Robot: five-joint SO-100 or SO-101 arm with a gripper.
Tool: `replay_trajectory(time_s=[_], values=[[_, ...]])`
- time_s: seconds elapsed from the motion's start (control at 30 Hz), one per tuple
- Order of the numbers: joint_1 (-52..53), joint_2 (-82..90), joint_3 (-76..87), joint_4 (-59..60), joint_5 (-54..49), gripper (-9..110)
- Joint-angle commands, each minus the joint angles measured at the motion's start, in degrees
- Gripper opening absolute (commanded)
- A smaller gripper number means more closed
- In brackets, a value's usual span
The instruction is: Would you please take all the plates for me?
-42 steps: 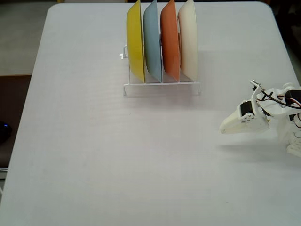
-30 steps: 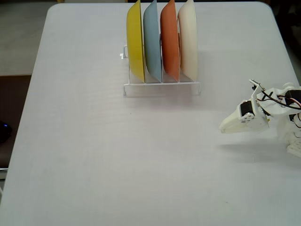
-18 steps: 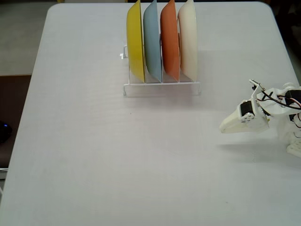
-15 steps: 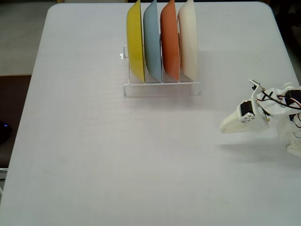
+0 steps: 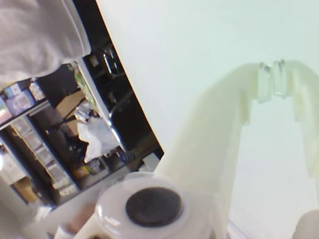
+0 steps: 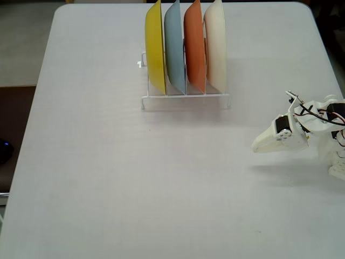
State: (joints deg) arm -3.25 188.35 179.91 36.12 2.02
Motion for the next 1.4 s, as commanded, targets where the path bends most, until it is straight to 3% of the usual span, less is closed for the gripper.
replay_trajectory(time_s=[0.0,0.87,1.2,1.37], values=[[0.26,1.23,-0.09,0.18,-0.18,0],[0.26,1.23,-1.05,-2.11,-0.18,0],[5.01,0.97,-17.31,-1.76,-8.00,-1],[9.49,-7.47,-31.99,0.26,-12.92,-1]])
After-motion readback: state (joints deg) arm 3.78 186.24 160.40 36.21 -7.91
